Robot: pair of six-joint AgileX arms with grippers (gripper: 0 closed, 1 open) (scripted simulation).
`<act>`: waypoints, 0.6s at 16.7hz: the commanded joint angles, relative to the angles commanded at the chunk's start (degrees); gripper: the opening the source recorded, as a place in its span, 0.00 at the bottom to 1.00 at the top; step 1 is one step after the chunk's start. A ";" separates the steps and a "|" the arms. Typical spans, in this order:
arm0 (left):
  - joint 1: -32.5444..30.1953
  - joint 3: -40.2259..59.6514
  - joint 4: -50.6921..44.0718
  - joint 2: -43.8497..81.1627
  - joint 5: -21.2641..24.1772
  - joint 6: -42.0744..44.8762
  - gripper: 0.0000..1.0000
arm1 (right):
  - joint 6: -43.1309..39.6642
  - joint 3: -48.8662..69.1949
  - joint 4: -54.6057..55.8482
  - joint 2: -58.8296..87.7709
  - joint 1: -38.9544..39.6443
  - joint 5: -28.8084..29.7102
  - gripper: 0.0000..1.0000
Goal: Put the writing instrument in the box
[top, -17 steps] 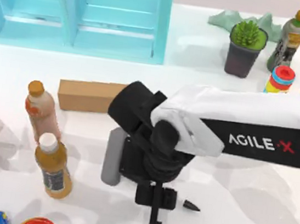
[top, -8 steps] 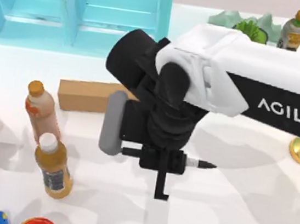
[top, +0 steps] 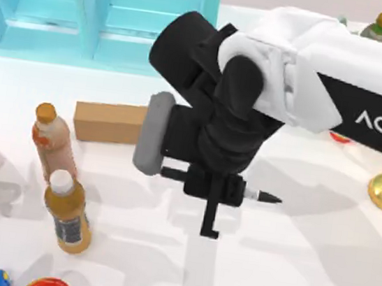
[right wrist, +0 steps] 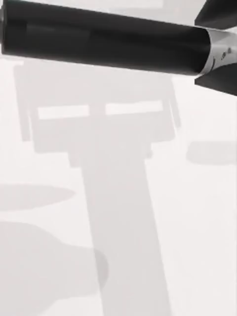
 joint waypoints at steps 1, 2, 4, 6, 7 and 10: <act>0.00 0.00 0.00 0.00 0.00 0.00 1.00 | 1.82 0.49 0.19 -1.56 -1.73 -0.25 0.00; 0.00 0.00 0.00 0.00 0.00 0.00 1.00 | 4.26 0.95 0.40 -3.42 -4.00 -0.57 0.00; 0.00 0.00 0.00 0.00 0.00 0.00 1.00 | 10.95 1.79 0.82 -7.73 -10.20 -1.43 0.00; 0.00 0.00 0.00 0.00 0.00 0.00 1.00 | 19.77 2.41 1.07 -12.28 -18.23 -2.61 0.00; 0.00 0.00 0.00 0.00 0.00 0.00 1.00 | 24.78 2.52 1.11 -14.39 -22.81 -3.30 0.00; 0.00 0.00 0.00 0.00 0.00 0.00 1.00 | 40.75 1.45 1.26 -19.71 -38.20 -5.65 0.00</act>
